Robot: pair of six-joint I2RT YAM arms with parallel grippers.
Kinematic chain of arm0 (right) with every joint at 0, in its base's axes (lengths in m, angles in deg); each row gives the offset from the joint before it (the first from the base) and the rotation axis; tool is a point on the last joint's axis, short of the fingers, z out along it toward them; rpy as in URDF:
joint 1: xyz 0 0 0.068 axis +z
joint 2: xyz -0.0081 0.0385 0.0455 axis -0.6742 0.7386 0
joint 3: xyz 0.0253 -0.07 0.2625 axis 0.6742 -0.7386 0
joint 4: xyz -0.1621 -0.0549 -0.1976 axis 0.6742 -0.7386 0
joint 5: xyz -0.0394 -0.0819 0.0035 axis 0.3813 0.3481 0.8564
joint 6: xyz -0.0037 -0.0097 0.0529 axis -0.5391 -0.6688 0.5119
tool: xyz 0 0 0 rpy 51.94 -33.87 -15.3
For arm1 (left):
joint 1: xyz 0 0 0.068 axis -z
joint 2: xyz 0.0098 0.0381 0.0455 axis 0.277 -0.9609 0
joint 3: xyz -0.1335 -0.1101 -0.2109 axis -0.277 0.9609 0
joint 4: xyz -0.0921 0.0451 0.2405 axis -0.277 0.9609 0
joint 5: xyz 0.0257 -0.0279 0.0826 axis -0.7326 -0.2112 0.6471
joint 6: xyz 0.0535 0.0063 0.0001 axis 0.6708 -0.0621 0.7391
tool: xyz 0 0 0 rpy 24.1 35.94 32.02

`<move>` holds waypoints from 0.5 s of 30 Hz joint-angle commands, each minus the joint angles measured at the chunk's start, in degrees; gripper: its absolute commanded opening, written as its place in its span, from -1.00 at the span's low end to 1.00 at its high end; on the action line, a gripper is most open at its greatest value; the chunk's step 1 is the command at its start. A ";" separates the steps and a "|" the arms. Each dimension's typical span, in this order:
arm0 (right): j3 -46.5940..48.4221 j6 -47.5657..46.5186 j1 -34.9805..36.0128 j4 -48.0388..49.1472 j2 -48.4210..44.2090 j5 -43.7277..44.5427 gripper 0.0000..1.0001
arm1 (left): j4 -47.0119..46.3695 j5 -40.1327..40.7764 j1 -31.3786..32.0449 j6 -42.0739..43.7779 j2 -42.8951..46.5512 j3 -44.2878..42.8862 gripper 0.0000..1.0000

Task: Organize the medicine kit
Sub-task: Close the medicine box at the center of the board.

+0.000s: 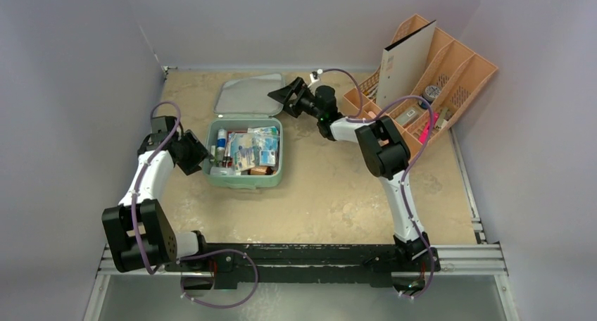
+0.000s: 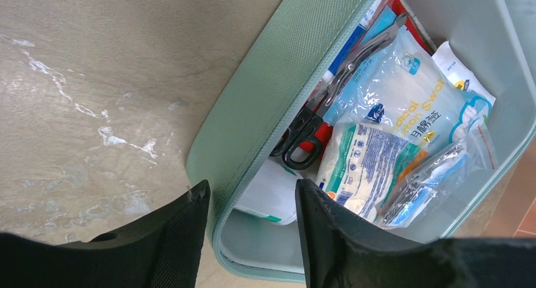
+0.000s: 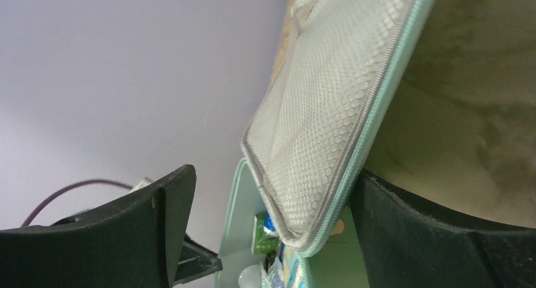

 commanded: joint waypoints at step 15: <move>2.70 -8.20 -1.42 22.47 -4.34 -20.21 0.85 | -1.06 -1.90 -1.27 -0.57 -3.05 -4.52 -0.09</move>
